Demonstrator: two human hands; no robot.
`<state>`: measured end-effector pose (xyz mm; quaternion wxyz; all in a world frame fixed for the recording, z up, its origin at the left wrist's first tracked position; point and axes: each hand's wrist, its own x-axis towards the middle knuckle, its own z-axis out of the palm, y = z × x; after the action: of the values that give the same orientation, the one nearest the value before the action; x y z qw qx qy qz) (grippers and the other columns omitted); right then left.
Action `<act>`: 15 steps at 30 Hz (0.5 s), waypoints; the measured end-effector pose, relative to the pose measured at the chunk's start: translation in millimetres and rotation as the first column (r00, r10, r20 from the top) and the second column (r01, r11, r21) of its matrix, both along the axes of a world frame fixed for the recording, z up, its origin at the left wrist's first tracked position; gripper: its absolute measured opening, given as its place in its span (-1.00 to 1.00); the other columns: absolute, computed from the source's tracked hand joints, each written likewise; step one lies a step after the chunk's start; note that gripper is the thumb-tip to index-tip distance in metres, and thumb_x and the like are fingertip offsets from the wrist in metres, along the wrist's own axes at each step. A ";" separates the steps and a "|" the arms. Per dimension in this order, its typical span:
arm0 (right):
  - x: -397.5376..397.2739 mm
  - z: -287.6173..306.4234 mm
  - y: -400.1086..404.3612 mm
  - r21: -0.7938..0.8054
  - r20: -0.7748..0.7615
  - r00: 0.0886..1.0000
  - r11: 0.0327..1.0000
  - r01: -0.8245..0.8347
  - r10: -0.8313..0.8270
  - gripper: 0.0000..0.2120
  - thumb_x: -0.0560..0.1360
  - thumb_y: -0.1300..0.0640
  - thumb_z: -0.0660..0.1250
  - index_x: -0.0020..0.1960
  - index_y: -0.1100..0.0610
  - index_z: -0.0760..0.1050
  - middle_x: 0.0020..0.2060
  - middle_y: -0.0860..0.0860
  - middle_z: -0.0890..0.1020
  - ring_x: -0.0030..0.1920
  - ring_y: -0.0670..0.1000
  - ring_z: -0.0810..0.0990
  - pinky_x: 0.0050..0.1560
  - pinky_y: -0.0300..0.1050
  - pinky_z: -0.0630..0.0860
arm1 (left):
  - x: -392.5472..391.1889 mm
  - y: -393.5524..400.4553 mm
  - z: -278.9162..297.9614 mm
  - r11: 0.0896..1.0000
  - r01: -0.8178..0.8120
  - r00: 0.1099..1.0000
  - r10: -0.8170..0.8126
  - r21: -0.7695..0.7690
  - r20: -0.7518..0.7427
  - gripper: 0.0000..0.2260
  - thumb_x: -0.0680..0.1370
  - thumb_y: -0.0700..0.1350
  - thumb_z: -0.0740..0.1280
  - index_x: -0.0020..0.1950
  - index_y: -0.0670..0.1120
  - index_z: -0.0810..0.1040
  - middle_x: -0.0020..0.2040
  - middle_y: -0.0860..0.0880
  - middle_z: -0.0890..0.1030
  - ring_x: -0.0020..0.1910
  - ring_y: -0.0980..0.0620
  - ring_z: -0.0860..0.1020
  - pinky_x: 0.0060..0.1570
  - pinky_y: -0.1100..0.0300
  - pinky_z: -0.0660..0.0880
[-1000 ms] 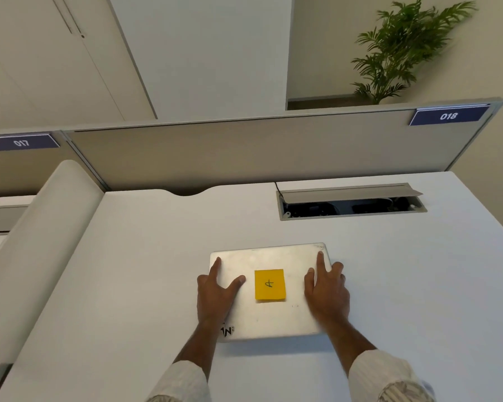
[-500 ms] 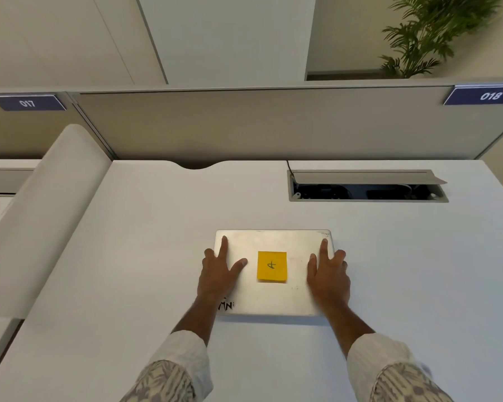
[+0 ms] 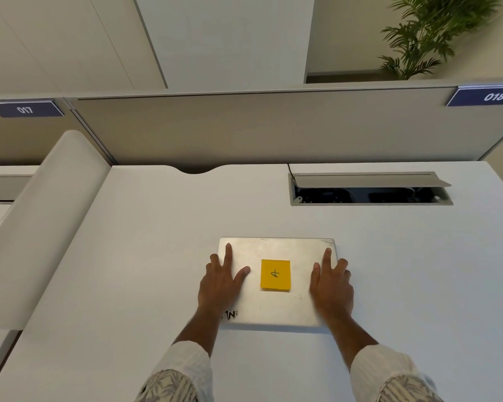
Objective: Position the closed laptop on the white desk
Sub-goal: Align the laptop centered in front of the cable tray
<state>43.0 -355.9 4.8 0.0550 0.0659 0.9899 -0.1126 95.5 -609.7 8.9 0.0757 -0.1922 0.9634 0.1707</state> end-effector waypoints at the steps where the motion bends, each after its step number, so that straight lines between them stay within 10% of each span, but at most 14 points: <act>1: -0.1 -0.3 0.0 0.007 0.000 1.000 1.000 -0.005 0.005 -0.46 0.64 -0.13 0.00 0.55 0.07 0.11 0.20 0.18 0.37 0.04 0.16 0.52 -0.22 0.04 0.58 | 0.0 -0.5 -1.0 1.000 0.004 1.000 -0.004 -0.008 -0.002 -0.25 0.56 0.42 0.00 0.63 0.08 -0.11 0.31 -0.10 0.28 0.27 -0.10 0.40 0.03 -0.01 0.54; 15: 0.2 -2.6 -1.0 0.055 0.002 0.999 0.998 -0.035 0.035 -0.46 0.63 -0.13 0.00 0.54 0.09 0.13 0.13 0.15 0.41 -0.01 0.13 0.52 -0.29 0.02 0.57 | -1.4 -5.4 -7.3 0.999 0.034 0.999 -0.034 -0.036 -0.007 -0.24 0.55 0.43 0.01 0.63 0.07 -0.09 0.28 -0.09 0.29 0.23 -0.09 0.42 -0.05 0.03 0.55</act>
<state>43.2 -356.9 2.2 0.0557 0.0499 0.9936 -0.0845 94.1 -615.1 1.6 0.0715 -0.1763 0.9698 0.1526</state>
